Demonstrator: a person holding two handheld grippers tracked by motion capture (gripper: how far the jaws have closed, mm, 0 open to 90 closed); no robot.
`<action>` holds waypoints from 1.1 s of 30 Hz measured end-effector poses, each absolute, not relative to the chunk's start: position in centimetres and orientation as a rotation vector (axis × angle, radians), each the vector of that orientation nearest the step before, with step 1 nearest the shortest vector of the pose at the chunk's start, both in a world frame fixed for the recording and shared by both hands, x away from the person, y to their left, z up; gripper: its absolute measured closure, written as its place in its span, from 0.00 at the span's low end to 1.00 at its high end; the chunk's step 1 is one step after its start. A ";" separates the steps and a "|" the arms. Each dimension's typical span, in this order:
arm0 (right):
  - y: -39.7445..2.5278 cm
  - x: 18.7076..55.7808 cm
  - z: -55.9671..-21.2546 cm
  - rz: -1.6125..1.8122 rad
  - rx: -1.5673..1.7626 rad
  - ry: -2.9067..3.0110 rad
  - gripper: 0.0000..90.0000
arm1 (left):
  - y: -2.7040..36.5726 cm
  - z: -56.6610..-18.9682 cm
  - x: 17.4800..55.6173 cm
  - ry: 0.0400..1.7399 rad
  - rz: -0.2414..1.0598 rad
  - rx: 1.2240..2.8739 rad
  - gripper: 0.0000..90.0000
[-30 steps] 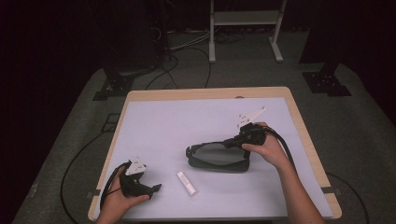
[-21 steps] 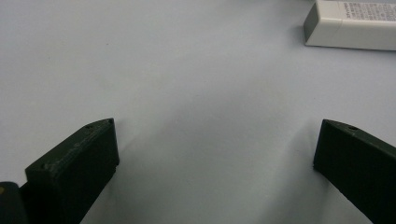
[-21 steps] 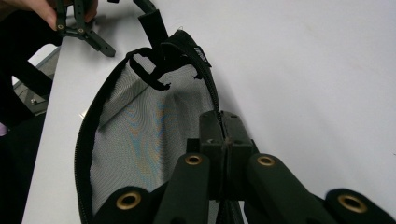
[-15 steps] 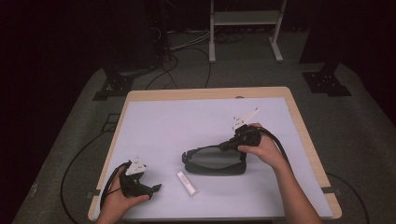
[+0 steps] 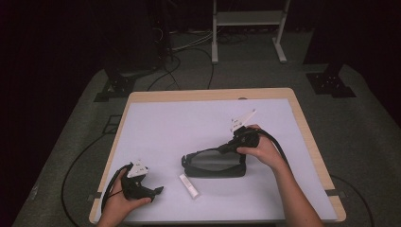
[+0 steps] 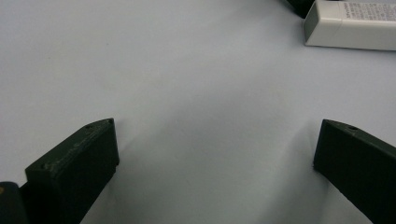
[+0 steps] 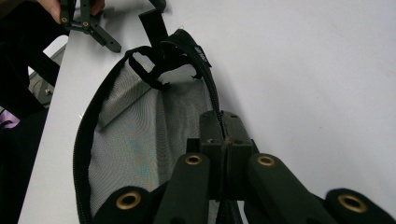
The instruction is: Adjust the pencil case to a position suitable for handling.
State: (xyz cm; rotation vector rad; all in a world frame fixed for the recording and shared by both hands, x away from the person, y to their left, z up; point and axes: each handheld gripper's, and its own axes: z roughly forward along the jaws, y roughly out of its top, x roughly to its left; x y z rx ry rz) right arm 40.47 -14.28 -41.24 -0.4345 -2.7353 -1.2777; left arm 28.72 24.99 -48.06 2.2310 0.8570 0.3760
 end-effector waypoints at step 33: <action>-15.8 39.7 -40.5 -1.369 -0.527 -2.762 0.53 | 25.0 -48.1 28.7 0.857 0.376 2.231 0.00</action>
